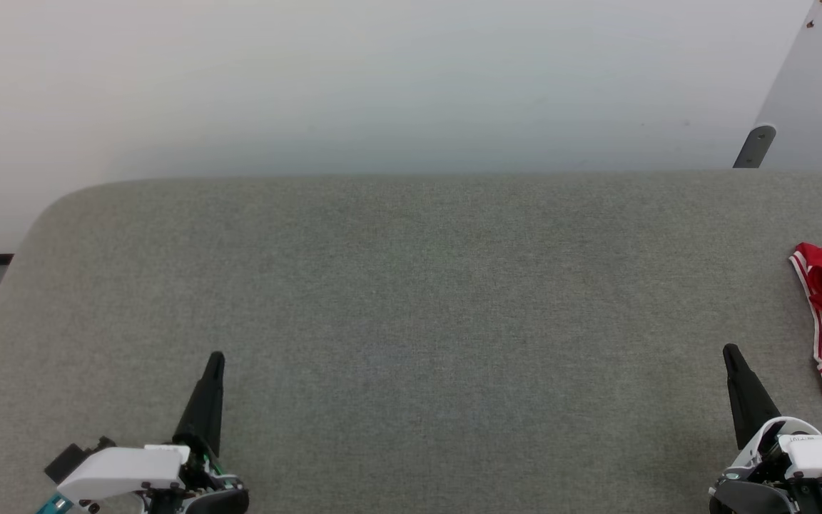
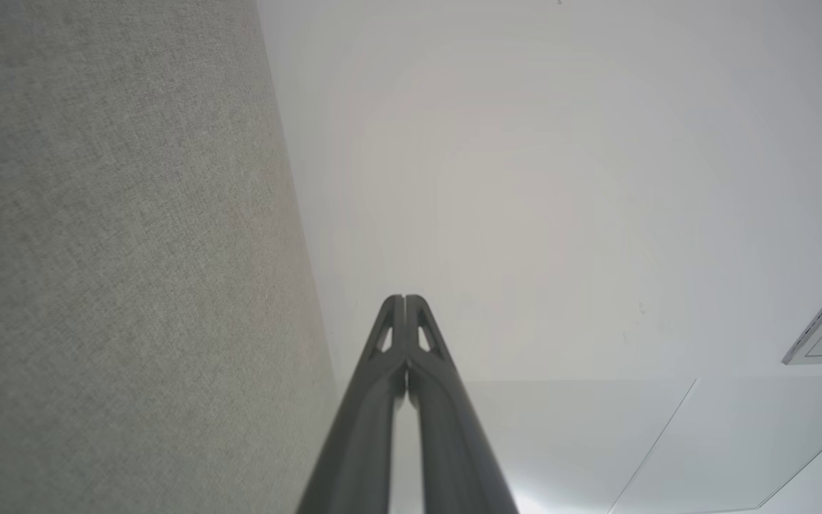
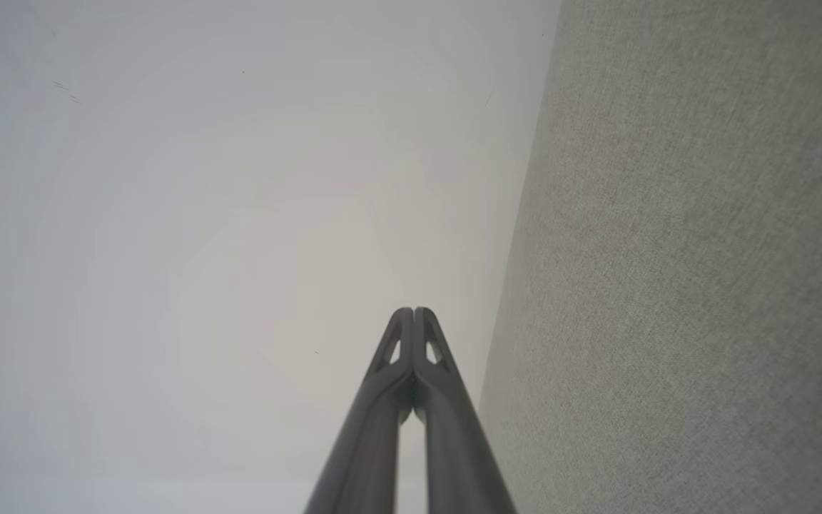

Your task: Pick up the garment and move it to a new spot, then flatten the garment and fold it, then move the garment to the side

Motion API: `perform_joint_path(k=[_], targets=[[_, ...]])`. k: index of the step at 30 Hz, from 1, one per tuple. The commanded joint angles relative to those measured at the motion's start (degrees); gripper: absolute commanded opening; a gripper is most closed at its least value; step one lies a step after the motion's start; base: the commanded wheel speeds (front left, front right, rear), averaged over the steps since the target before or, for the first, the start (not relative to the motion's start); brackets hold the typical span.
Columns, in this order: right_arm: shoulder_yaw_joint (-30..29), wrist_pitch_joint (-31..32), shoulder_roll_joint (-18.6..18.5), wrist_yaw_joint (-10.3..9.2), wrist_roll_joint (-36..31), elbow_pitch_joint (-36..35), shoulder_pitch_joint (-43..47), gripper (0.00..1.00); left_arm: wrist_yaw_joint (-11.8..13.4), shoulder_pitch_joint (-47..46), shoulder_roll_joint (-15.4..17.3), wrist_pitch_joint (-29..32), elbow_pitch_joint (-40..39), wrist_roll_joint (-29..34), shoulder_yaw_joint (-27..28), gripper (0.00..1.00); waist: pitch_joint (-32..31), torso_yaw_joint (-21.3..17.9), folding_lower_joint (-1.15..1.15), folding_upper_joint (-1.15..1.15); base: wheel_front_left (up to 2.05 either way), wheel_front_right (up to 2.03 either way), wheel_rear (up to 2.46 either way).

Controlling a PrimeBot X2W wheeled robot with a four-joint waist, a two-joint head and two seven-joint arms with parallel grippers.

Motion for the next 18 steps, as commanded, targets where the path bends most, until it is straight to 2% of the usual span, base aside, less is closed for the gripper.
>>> perform_joint_path(k=[1, 18], targets=[[0.00, 0.14, 0.03, 0.02, 0.24, 0.00, -0.22, 0.00, -0.16, -0.56, 0.00, 0.13, 0.06, -0.17, 0.13, 0.00, 0.00, 0.00, 0.00, 0.00, 0.00, 0.00, 0.00], [0.01, 0.13, 0.03, 0.02, 0.25, -0.01, -0.22, 0.00, -0.16, -0.55, 0.00, 0.12, 0.05, -0.17, 0.11, 0.00, 0.00, 0.00, 0.00, 0.00, 0.00, 0.00, 0.00]])
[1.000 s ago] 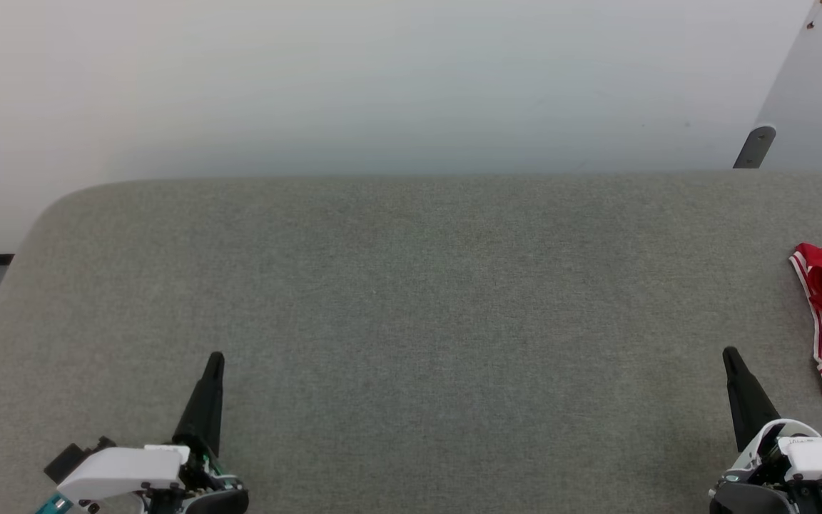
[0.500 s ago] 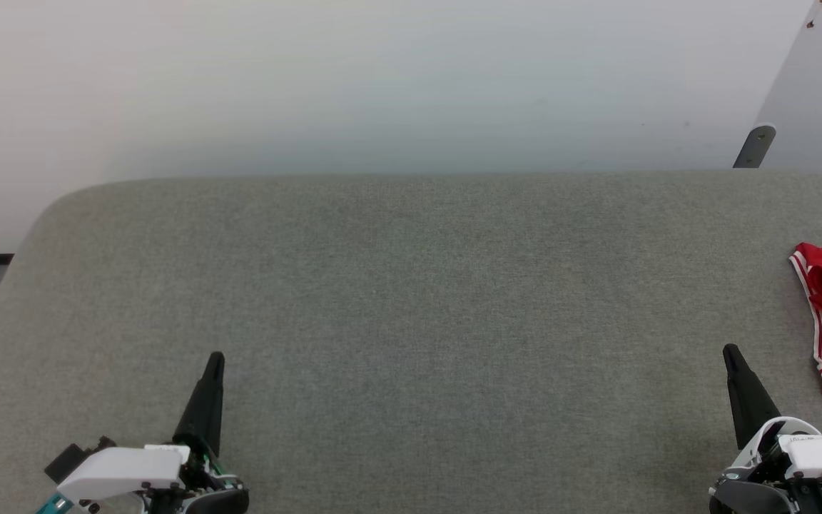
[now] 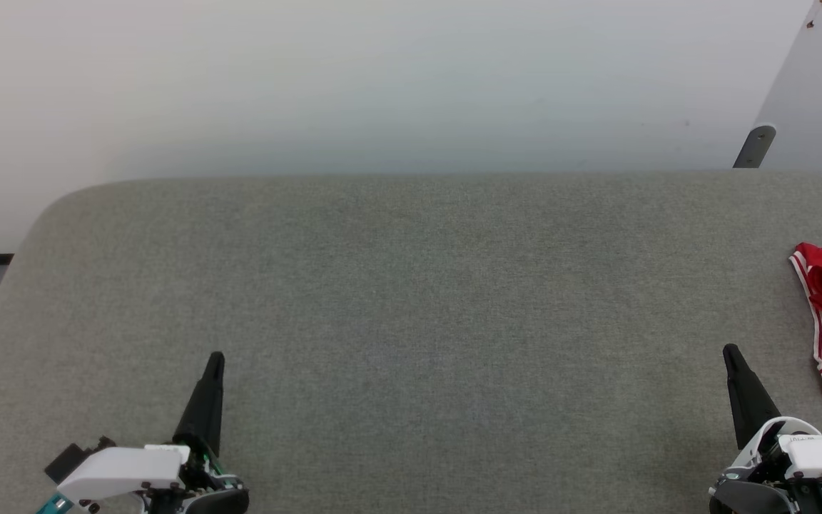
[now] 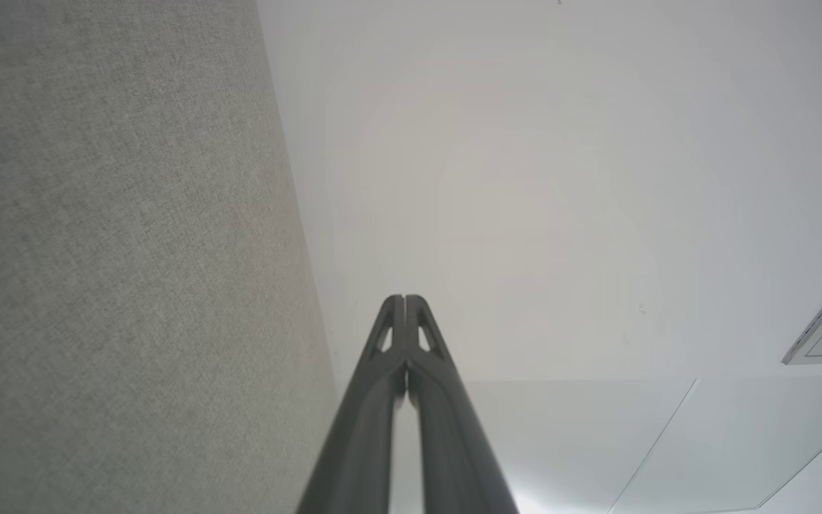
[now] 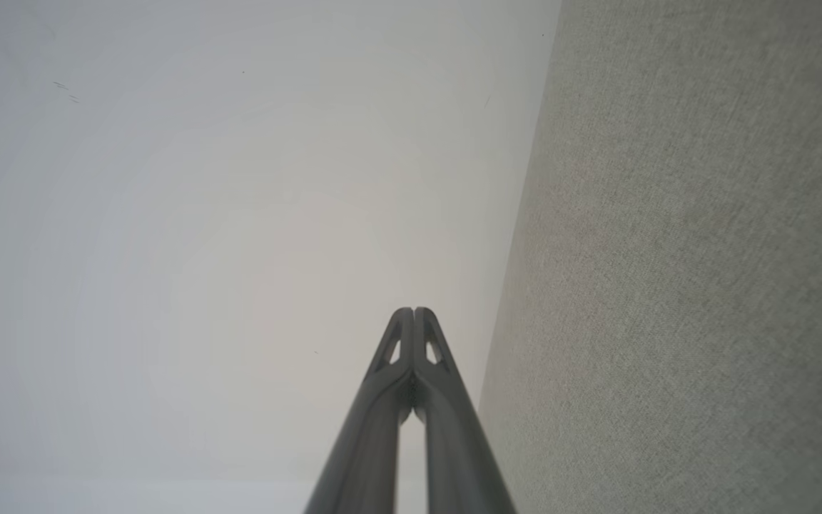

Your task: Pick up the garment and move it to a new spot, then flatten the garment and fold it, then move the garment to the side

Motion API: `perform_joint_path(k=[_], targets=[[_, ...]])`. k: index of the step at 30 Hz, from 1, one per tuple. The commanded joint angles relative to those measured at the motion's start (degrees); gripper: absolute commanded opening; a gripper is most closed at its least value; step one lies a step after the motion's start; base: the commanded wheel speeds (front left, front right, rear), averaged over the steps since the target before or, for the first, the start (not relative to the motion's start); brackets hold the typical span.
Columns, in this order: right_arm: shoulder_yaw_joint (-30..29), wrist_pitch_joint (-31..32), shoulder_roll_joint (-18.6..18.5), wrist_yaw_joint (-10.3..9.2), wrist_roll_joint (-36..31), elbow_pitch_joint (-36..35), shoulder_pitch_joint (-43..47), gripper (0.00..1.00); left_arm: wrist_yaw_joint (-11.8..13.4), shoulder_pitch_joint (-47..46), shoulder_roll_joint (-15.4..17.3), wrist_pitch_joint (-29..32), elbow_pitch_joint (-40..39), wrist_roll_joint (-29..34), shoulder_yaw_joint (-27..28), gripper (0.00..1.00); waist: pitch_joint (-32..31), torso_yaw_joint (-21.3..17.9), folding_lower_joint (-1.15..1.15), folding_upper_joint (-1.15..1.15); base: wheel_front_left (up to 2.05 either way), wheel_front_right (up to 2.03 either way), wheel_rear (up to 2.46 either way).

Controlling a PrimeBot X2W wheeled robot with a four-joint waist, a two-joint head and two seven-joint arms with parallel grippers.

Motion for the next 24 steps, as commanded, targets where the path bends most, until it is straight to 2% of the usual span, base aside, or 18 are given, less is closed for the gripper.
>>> perform_joint_path(k=[1, 24], targets=[[0.01, 0.13, 0.03, 0.02, 0.25, -0.01, -0.22, 0.00, -0.16, -0.54, 0.00, 0.12, 0.05, -0.17, 0.10, 0.00, 0.00, 0.00, 0.00, 0.00, 0.00, 0.00, 0.00], [0.02, 0.13, 0.03, 0.02, 0.25, -0.01, -0.21, 0.00, -0.16, -0.54, 0.00, 0.11, 0.05, -0.18, 0.09, 0.00, 0.00, 0.00, 0.00, 0.00, 0.00, 0.00, 0.00]])
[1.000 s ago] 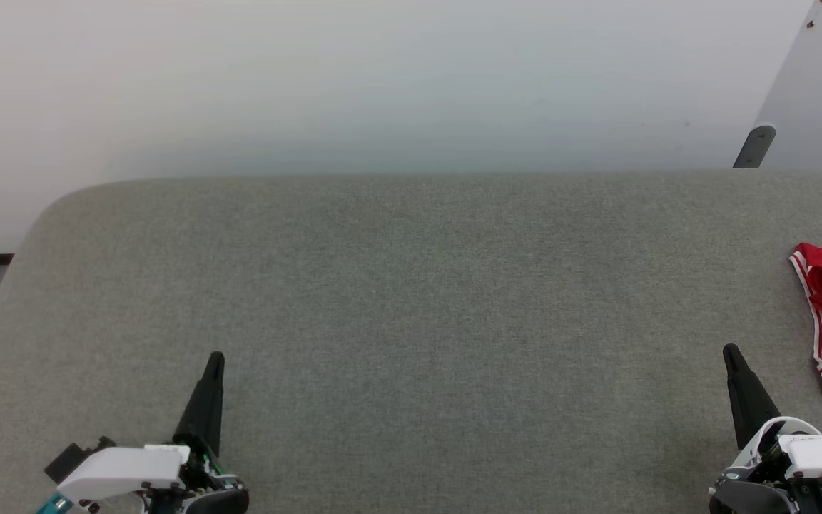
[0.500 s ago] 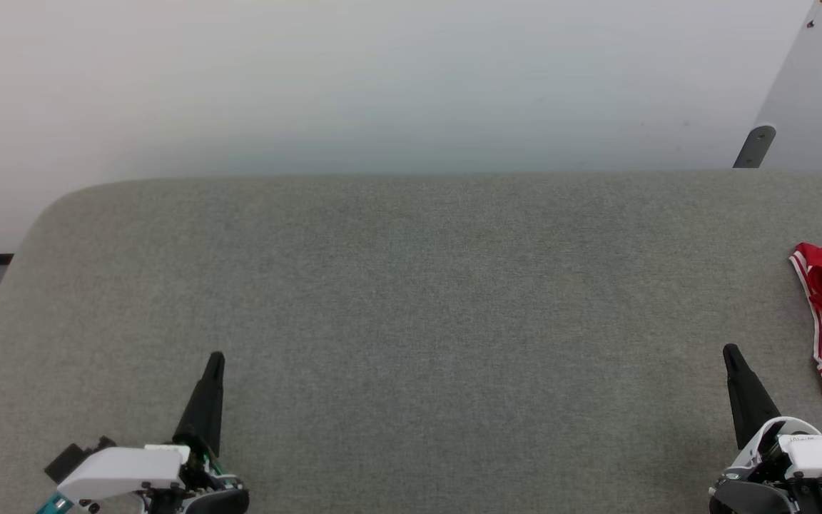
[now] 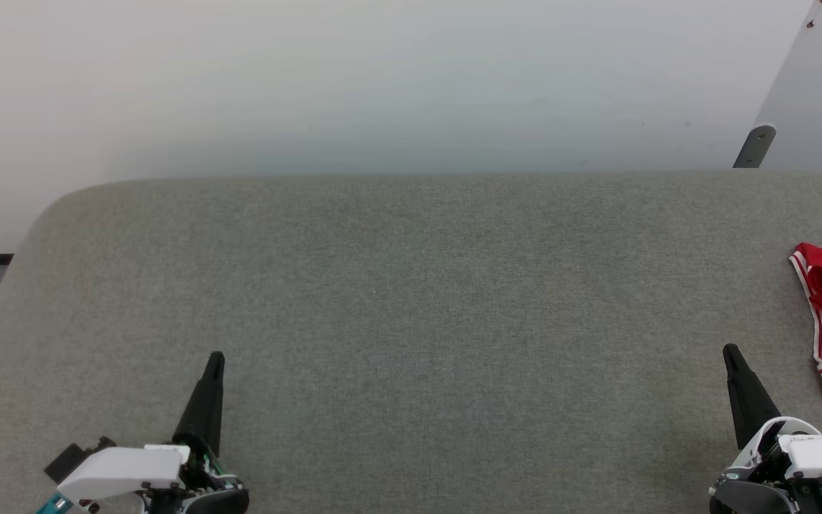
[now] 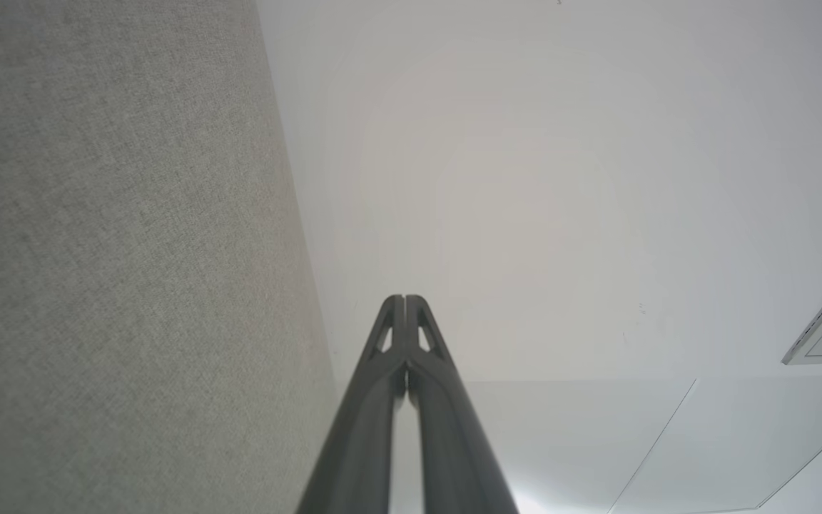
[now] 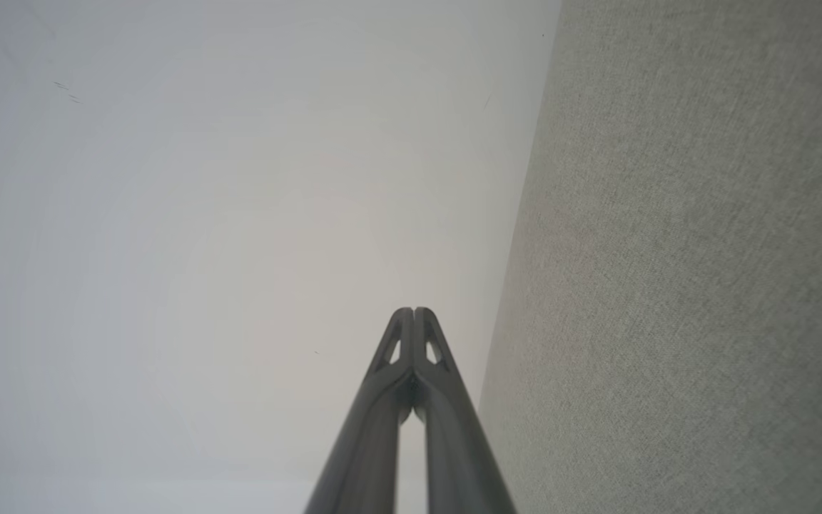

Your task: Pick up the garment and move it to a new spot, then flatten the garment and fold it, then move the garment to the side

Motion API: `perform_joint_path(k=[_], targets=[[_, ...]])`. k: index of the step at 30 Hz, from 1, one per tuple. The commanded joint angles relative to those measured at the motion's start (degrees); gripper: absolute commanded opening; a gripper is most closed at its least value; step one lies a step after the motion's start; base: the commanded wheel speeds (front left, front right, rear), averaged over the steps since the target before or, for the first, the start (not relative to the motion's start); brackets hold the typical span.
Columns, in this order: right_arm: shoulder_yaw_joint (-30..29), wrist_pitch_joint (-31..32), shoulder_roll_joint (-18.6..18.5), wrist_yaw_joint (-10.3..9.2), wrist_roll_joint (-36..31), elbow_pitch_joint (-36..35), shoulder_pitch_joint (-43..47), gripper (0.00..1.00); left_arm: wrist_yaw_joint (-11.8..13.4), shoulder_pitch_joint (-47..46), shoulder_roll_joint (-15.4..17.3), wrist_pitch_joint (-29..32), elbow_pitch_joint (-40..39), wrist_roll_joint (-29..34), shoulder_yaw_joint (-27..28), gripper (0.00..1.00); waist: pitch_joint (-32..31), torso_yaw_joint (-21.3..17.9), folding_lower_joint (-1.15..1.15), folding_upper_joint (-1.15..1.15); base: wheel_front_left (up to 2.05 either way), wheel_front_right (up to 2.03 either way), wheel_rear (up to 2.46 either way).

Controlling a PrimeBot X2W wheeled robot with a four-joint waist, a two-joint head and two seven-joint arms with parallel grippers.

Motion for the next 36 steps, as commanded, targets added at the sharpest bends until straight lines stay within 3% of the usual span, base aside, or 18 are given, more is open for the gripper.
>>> perform_joint_path(k=[1, 36], targets=[[0.02, 0.13, 0.03, 0.02, 0.25, -0.01, -0.21, 0.00, -0.16, -0.54, 0.00, 0.11, 0.05, -0.18, 0.13, 0.00, 0.00, 0.00, 0.00, 0.00, 0.00, 0.00, 0.00], [0.03, 0.12, 0.03, 0.02, 0.26, -0.01, -0.21, 0.00, -0.16, -0.53, 0.00, 0.10, 0.04, -0.19, 0.11, 0.00, 0.00, 0.00, 0.00, 0.00, 0.00, 0.00, 0.00]])
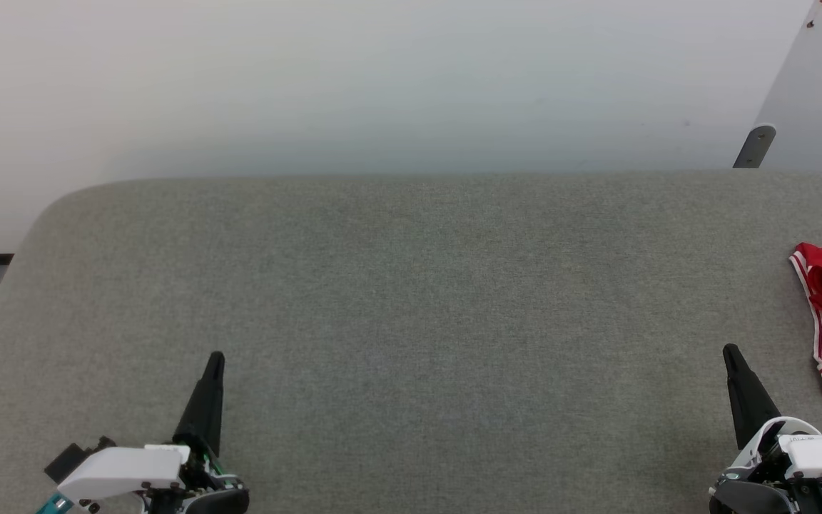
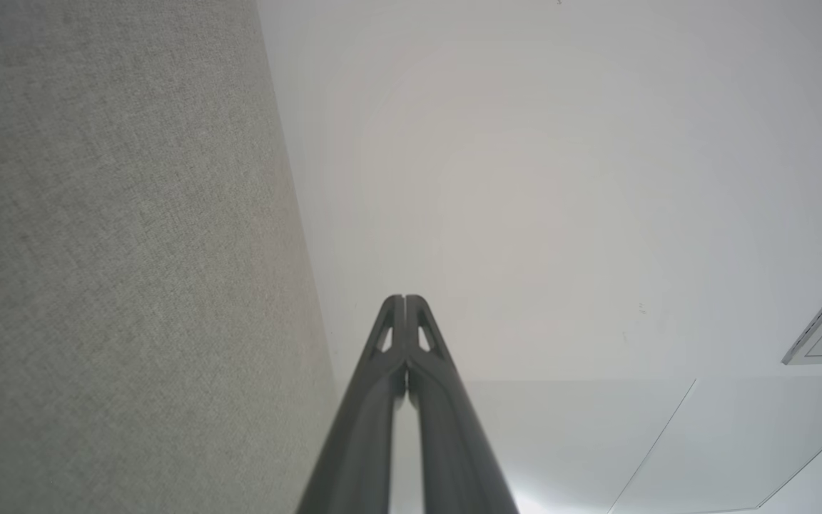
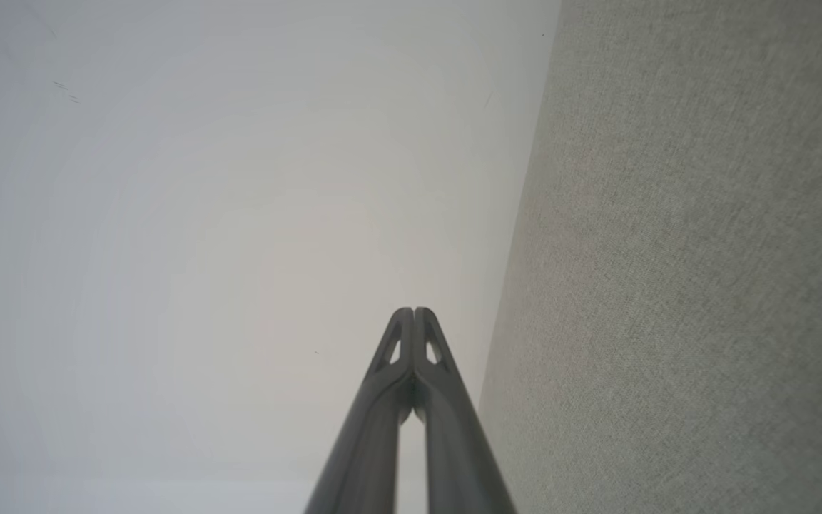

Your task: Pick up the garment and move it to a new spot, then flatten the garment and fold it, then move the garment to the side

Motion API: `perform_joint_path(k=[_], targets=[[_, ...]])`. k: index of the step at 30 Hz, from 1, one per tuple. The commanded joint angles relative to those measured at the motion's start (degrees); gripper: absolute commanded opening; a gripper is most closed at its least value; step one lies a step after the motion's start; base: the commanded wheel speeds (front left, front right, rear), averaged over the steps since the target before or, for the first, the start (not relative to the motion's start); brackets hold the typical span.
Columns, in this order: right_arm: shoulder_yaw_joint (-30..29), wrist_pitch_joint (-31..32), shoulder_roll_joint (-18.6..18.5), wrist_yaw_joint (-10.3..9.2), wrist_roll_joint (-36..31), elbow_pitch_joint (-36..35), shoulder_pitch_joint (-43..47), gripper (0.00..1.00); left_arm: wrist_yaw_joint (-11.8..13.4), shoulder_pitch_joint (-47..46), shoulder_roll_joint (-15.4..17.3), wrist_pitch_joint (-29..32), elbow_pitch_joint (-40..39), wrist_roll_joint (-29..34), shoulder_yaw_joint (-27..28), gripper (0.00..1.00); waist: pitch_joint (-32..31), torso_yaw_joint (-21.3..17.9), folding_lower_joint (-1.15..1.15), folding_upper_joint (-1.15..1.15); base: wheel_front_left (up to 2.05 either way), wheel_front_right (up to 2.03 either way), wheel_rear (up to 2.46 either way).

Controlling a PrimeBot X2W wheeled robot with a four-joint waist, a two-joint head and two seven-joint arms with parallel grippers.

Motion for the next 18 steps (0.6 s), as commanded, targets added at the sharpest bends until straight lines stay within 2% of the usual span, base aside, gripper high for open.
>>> perform_joint_path(k=[1, 18], targets=[[0.03, 0.12, 0.03, 0.02, 0.26, -0.01, -0.21, 0.00, -0.16, -0.52, 0.00, 0.10, 0.04, -0.19, 0.08, 0.00, 0.00, 0.00, 0.00, 0.00, 0.00, 0.00, 0.00], [0.03, 0.11, 0.03, 0.02, 0.26, -0.01, -0.21, 0.00, -0.16, -0.52, 0.01, 0.10, 0.04, -0.19, 0.09, 0.00, 0.00, 0.00, 0.00, 0.00, 0.00, 0.00, 0.00]])
